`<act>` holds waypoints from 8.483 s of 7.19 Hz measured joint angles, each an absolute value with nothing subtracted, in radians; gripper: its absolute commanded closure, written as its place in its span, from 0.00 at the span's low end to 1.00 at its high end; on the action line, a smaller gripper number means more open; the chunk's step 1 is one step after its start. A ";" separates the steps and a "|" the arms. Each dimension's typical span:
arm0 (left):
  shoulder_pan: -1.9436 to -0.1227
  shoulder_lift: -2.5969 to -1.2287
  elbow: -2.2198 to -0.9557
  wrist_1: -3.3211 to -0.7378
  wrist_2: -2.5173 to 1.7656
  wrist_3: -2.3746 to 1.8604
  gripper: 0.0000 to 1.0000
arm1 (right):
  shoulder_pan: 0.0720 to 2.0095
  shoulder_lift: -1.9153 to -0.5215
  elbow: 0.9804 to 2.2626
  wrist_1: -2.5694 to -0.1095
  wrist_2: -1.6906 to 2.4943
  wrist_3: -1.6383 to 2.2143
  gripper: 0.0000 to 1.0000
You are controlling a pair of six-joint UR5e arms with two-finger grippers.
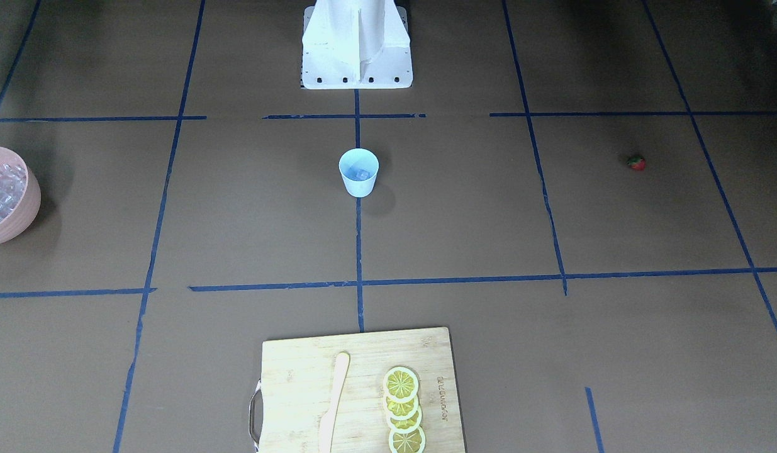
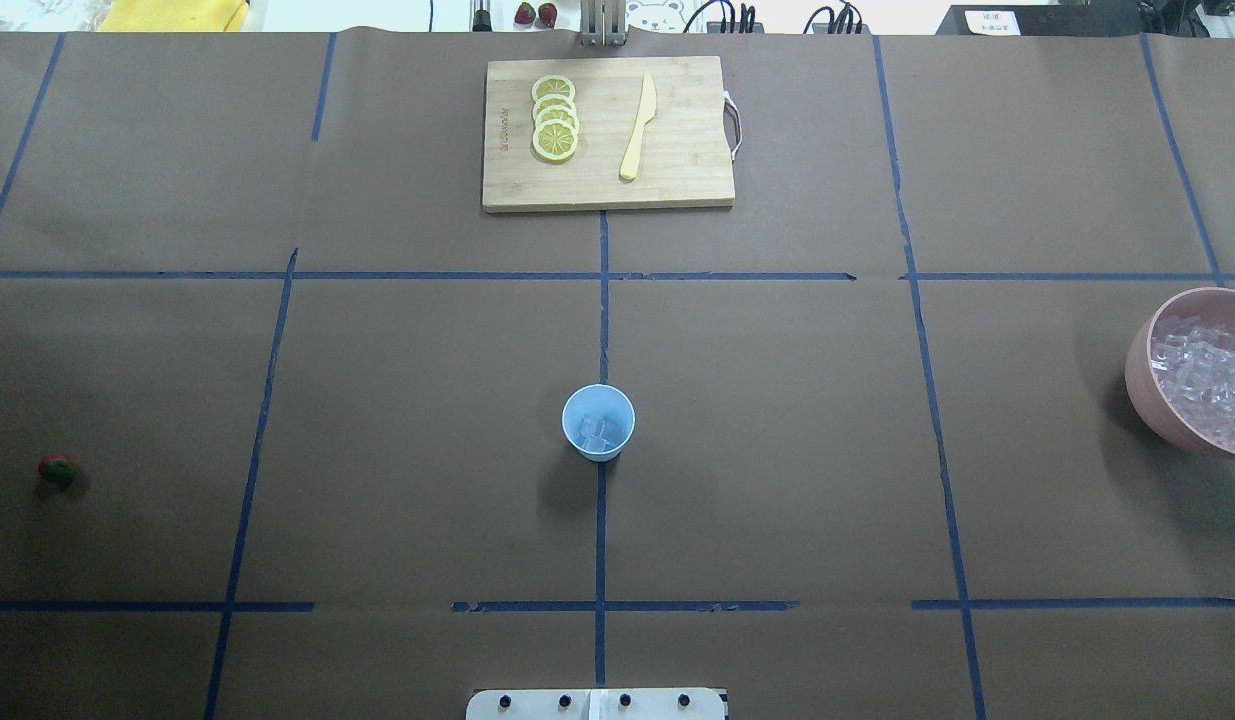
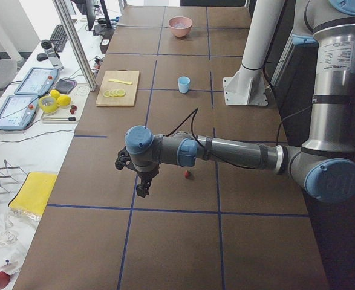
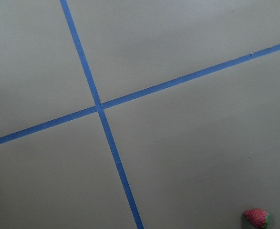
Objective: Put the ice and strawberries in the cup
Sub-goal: 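Move the right gripper back to the pink bowl, then move the left gripper toward the red strawberry on the table, then lower the left gripper onto the strawberry and close it, then lift the strawberry and carry it over the blue cup, then open the left gripper to drop the strawberry into the cup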
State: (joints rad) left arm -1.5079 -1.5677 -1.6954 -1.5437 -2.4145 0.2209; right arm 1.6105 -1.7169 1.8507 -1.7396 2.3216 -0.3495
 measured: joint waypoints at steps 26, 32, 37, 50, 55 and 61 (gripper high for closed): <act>-0.767 -1.293 -1.711 -2.429 -2.026 -0.817 0.92 | 1.677 -1.758 1.775 -1.566 2.315 -0.140 0.01; -0.780 -1.289 -1.767 -2.420 -2.029 -0.809 1.00 | 1.677 -1.756 1.778 -1.565 2.316 -0.140 0.01; -0.830 -1.332 -2.069 -2.025 -2.053 -0.805 1.00 | 1.677 -1.757 1.782 -1.565 2.319 -0.141 0.01; -0.497 -2.489 -1.795 -1.181 -1.874 -1.309 0.99 | 1.677 -1.756 1.782 -1.565 2.324 -0.130 0.01; -0.419 -2.492 -1.669 -1.319 -1.811 -1.378 0.96 | 1.677 -1.757 1.781 -1.565 2.323 -0.131 0.01; -0.423 -2.480 -1.649 -1.364 -1.810 -1.390 0.00 | 1.677 -1.756 1.781 -1.565 2.321 -0.134 0.01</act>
State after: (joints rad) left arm -0.4226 -2.4804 -1.6488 -1.3644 -1.8100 -1.3896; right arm 1.6766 -1.7564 1.7805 -1.5647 2.3210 -0.1336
